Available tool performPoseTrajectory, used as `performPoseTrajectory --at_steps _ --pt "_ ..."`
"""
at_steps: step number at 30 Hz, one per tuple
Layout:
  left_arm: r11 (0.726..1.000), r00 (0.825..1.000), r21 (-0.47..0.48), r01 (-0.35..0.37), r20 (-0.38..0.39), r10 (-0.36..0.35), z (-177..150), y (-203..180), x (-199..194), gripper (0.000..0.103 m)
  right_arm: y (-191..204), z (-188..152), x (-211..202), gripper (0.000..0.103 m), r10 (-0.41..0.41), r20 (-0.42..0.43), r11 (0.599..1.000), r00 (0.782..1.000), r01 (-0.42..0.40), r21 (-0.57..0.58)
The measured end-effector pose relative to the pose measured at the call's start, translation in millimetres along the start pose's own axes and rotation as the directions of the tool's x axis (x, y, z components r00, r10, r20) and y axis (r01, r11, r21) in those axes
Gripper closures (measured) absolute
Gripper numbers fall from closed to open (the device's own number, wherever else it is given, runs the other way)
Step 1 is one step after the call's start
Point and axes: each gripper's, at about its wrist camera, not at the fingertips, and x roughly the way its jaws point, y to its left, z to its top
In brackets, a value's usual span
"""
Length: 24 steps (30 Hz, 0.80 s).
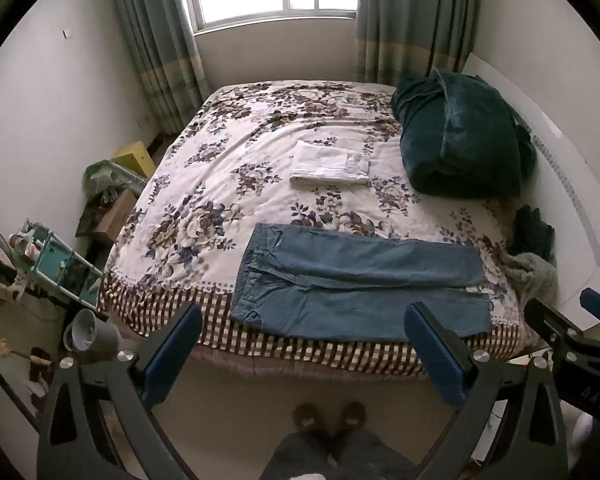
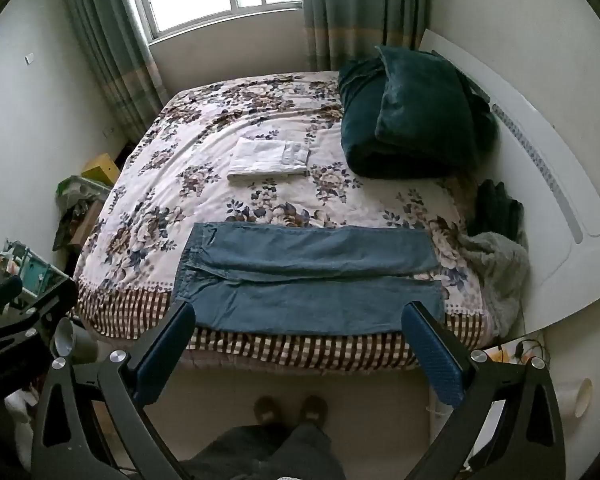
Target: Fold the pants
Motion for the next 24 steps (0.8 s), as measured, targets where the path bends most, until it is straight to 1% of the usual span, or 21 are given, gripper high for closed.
performPoseTrajectory --at_steps 9,24 --pt "1.000 1.000 0.002 -0.012 0.005 0.012 -0.6 -0.6 -0.3 0.000 4.3 0.1 -2.9 0.000 -0.007 -0.006 1.000 1.000 0.007 -0.009" --pt "1.000 1.000 -0.002 -0.004 0.007 0.004 -0.6 0.5 -0.9 0.000 7.6 1.0 -1.5 0.000 -0.013 -0.006 1.000 1.000 0.013 -0.016"
